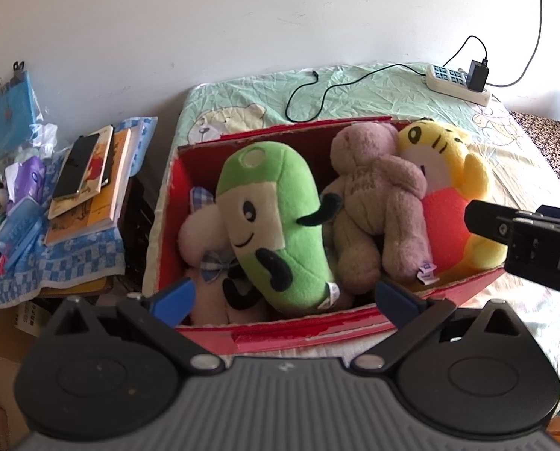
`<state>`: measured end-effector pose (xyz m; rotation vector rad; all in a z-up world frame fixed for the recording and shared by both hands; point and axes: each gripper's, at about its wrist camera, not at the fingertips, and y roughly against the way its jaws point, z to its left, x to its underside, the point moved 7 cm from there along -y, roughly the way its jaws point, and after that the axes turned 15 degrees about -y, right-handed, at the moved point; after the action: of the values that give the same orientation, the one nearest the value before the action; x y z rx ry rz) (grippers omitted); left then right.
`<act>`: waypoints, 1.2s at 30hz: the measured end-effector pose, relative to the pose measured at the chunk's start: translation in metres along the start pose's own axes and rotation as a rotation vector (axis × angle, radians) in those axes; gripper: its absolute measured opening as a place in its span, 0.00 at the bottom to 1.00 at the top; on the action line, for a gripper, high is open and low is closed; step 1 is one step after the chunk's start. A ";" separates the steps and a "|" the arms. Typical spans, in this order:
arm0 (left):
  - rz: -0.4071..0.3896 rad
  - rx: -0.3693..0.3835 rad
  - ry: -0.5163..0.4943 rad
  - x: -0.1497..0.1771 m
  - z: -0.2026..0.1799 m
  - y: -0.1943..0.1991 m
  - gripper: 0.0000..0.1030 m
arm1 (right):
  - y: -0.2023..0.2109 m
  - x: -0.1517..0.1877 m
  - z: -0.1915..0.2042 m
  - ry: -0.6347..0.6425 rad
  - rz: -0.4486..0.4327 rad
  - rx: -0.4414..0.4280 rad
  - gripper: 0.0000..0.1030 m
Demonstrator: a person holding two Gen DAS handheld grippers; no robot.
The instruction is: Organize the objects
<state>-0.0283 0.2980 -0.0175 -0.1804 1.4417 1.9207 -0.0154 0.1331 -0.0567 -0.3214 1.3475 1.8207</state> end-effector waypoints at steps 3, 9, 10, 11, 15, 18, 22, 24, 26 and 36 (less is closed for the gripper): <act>-0.001 0.000 0.000 -0.001 0.001 -0.001 0.98 | -0.002 -0.002 0.000 -0.005 -0.001 -0.003 0.76; -0.003 0.006 0.002 -0.005 0.004 -0.005 0.98 | -0.007 -0.004 0.002 -0.004 0.003 -0.008 0.76; -0.004 0.005 0.002 -0.006 0.004 -0.005 0.98 | -0.008 -0.004 0.002 -0.004 0.004 -0.007 0.76; -0.005 0.003 0.001 -0.006 0.005 -0.005 0.98 | -0.009 -0.004 0.003 -0.005 0.005 -0.007 0.76; -0.003 0.002 0.003 -0.007 0.006 -0.007 0.98 | -0.012 -0.005 0.005 -0.001 0.003 -0.010 0.76; -0.002 0.005 0.011 -0.006 0.007 -0.008 0.98 | -0.013 -0.005 0.006 0.008 0.001 -0.008 0.76; -0.005 0.002 0.018 -0.006 0.009 -0.010 0.98 | -0.017 -0.005 0.006 0.008 0.004 -0.002 0.76; -0.004 0.005 0.019 -0.006 0.010 -0.011 0.98 | -0.019 -0.005 0.006 0.006 0.008 -0.003 0.76; -0.007 0.010 0.014 -0.007 0.009 -0.012 0.98 | -0.019 -0.005 0.007 0.006 0.008 -0.005 0.76; 0.003 0.048 0.012 -0.007 0.002 -0.019 0.98 | -0.020 -0.005 0.003 -0.002 0.008 -0.001 0.76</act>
<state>-0.0108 0.2991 -0.0278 -0.1679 1.4949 1.8888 0.0035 0.1353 -0.0653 -0.3151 1.3478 1.8282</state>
